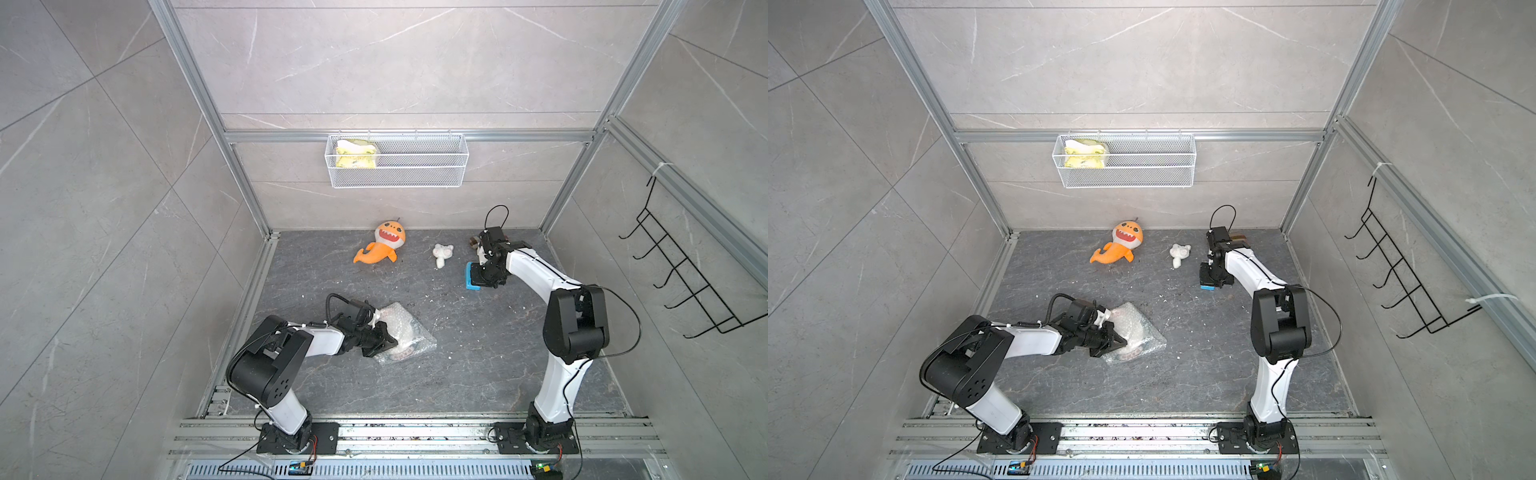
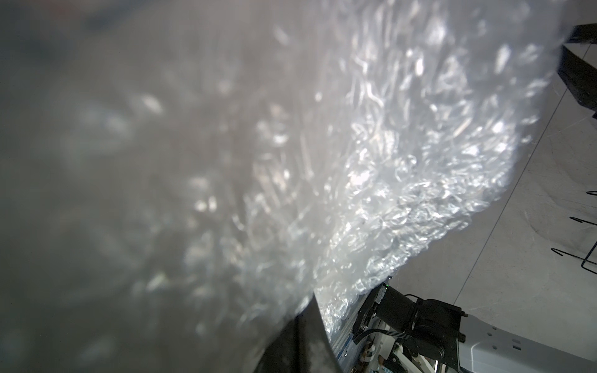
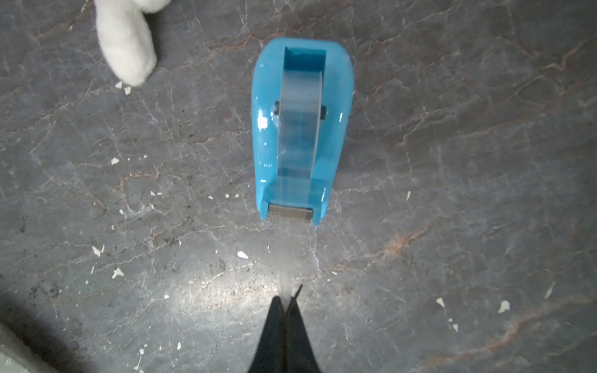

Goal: Wrap dinner plates in bubble wrap
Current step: Pull the tape from the tape cutter.

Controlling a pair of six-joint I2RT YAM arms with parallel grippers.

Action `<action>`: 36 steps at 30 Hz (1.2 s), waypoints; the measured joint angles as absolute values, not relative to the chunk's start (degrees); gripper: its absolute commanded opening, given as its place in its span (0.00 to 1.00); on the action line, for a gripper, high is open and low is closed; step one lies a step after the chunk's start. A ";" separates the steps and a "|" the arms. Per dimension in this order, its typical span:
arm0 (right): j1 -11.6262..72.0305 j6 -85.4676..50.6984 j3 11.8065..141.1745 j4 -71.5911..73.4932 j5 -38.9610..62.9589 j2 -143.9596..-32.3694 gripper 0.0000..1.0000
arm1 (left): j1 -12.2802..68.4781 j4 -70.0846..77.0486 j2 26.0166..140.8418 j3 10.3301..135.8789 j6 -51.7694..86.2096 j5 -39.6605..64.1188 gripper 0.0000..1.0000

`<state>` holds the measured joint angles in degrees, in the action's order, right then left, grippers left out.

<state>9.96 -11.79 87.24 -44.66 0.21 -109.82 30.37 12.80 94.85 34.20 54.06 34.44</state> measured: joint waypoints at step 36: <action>12.80 -16.16 71.59 -34.63 0.19 -110.17 0.00 | 30.00 16.75 95.29 32.47 54.76 35.31 0.01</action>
<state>12.80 -16.16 71.59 -34.63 0.19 -110.17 30.00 16.75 95.29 32.47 54.76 35.31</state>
